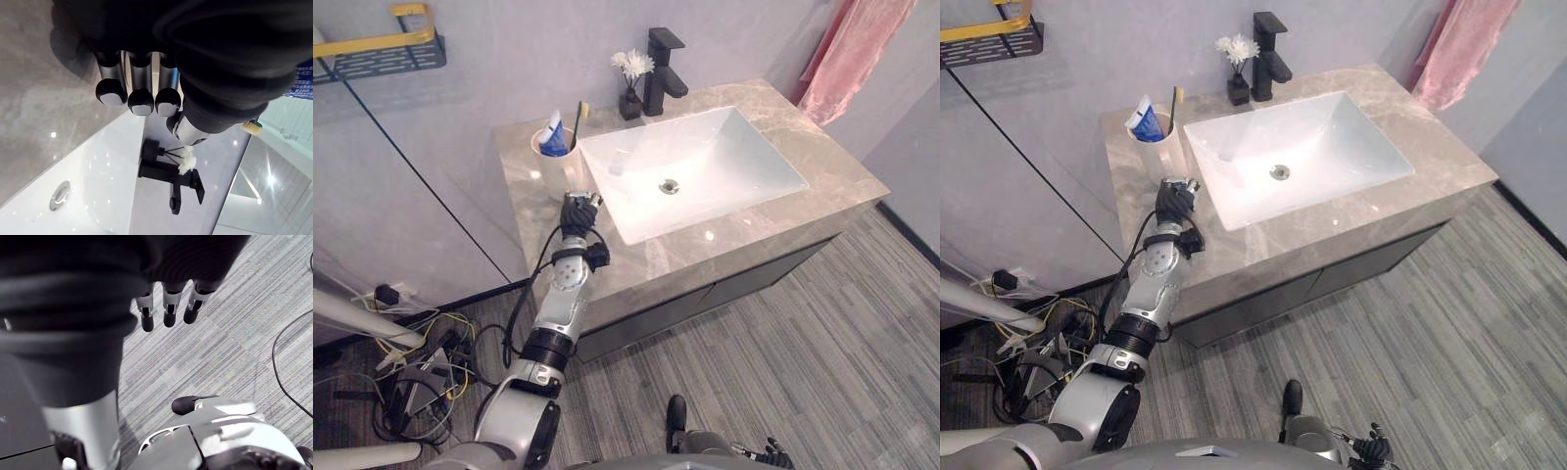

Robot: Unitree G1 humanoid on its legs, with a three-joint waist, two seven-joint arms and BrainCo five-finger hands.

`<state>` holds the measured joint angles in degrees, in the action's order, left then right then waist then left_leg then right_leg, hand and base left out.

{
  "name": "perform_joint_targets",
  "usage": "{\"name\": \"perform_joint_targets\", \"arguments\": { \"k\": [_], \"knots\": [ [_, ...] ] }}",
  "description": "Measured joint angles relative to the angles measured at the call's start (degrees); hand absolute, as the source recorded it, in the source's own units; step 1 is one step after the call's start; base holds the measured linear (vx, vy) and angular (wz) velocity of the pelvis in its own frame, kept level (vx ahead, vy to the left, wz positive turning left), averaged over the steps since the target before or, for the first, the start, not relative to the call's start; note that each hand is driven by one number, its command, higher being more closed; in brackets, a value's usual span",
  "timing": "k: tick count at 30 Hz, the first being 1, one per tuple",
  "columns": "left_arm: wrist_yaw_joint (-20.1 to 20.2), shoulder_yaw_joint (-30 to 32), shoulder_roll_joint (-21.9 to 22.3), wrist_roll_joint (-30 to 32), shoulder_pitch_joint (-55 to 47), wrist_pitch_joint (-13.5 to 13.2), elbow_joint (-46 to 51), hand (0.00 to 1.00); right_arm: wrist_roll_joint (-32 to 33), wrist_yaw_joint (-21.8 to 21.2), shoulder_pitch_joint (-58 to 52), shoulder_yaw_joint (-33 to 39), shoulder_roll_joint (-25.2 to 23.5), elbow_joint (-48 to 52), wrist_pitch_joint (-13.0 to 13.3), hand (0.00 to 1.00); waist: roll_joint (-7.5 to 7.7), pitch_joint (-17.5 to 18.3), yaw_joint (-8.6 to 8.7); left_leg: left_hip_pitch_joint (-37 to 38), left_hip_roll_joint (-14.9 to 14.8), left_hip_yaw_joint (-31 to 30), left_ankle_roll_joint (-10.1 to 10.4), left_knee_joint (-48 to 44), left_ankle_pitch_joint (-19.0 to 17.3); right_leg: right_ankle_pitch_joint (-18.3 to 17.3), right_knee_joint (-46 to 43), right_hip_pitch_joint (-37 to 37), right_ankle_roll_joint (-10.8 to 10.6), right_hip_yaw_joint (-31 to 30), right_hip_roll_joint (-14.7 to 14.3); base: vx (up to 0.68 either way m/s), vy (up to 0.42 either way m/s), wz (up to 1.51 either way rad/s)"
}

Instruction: Organize washtable

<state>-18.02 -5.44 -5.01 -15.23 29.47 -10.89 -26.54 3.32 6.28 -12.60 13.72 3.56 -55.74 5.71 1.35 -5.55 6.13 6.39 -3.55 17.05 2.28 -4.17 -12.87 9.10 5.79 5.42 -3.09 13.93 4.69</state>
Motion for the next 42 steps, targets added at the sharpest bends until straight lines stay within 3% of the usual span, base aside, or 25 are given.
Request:
{"name": "perform_joint_targets", "arguments": {
  "k": [12, 20, 23, 25, 33, 42],
  "knots": [
    [-2.0, 2.4, -0.4, -1.0, 3.5, 0.0, -1.5, 1.00, 0.0, 0.0, -0.1, -0.3, -0.1, 1.3, 0.0, 0.00, 0.23, -0.5, 0.00, -0.8, 0.0, 1.4, 0.1, 0.2, 0.0, 0.3, 0.0, 1.6, 0.0, -1.4, -0.3, 0.00, 0.001, -0.05],
    [-4.1, 4.5, -0.4, -2.5, 6.8, -0.1, -2.7, 1.00, 0.0, 0.0, -0.2, -0.7, 0.0, 1.9, 0.2, 0.00, 0.19, -1.1, 0.87, -1.4, 0.1, 2.3, 0.1, 0.1, -0.1, 0.5, 0.0, 2.7, 0.1, -2.4, -0.4, 0.01, 0.006, -0.07],
    [-4.9, 6.6, -0.6, -2.5, 7.9, -0.6, -2.7, 1.00, 0.0, 0.0, -0.2, -0.8, -0.1, 2.4, 0.3, 0.00, 0.33, -2.2, 0.78, -1.5, 0.2, 3.2, 0.0, 0.1, -0.3, 0.9, 0.0, 3.2, 0.1, -3.5, -0.5, -0.02, 0.020, -0.19],
    [-6.5, 11.2, -2.7, -4.2, 11.4, -0.6, -2.9, 1.00, 0.1, 0.0, -0.2, -1.2, -0.1, 3.9, 0.3, 0.00, 0.37, -3.9, 1.07, -1.8, 0.2, 5.6, 0.0, 0.0, -0.3, 1.6, -0.1, 4.7, 0.4, -5.7, -0.9, -0.02, -0.005, -0.49],
    [-8.0, 15.1, -5.5, -4.1, 13.3, -0.6, -4.9, 1.00, 0.1, -0.1, -0.4, -1.3, -0.1, 4.0, 0.4, 0.00, 0.38, -4.1, 1.07, -2.6, 0.2, 6.8, 0.1, -0.3, -0.4, 2.2, -0.3, 6.2, 0.7, -7.4, -1.3, -0.01, -0.012, -0.13],
    [-9.0, 17.2, -8.0, -3.9, 17.6, 0.3, -5.1, 1.00, 0.1, -1.3, -1.1, -1.3, -0.5, 3.9, 1.2, 0.00, 2.91, -5.7, 0.57, -6.1, 0.3, 7.7, -0.6, -3.7, -0.8, 4.8, -0.4, 8.8, 1.4, -10.0, -1.0, -0.05, -0.006, -0.06]
  ]
}}
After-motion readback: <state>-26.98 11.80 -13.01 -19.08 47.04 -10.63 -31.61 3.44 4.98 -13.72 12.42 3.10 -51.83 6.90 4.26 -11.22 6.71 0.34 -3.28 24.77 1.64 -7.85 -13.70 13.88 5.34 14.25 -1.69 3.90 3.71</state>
